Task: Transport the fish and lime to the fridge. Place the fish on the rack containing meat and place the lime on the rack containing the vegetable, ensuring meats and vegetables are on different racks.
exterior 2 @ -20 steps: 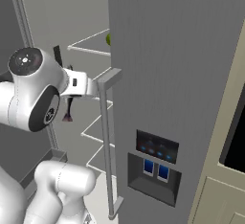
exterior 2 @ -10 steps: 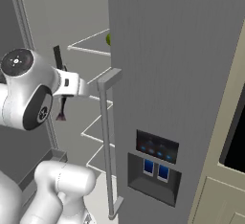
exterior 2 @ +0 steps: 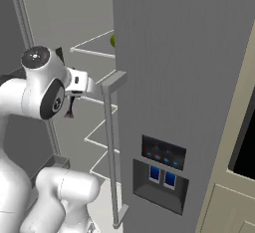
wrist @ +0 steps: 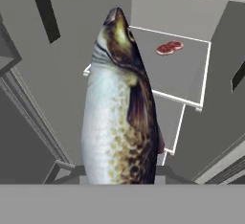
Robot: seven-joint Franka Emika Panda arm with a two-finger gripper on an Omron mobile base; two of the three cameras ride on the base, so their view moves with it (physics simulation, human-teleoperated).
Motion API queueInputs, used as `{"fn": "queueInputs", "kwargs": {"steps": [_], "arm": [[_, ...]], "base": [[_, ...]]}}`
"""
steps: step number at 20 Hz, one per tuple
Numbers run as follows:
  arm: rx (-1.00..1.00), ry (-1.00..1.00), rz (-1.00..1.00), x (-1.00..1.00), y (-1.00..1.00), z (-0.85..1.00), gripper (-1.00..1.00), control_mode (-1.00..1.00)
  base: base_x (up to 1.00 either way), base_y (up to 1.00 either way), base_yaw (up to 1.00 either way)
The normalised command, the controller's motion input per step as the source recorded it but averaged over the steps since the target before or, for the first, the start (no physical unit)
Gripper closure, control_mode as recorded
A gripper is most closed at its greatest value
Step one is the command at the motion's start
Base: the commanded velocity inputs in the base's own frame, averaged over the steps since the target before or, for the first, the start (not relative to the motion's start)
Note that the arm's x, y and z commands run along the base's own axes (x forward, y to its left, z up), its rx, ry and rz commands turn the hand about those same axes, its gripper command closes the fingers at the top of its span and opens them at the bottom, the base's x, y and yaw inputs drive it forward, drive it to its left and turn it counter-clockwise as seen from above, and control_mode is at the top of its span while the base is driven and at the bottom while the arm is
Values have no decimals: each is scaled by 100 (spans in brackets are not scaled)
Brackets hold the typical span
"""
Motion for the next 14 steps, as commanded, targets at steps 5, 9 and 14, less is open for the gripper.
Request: {"fn": "queueInputs", "kwargs": {"steps": [5,9,14], "arm": [[0,2,0,49,-2,-4,100,-100],[0,2,0,56,0,-20,100,-100],[0,2,0,40,0,-39,100,-100]], "base": [[0,0,0],[0,0,0],[0,0,0]]}}
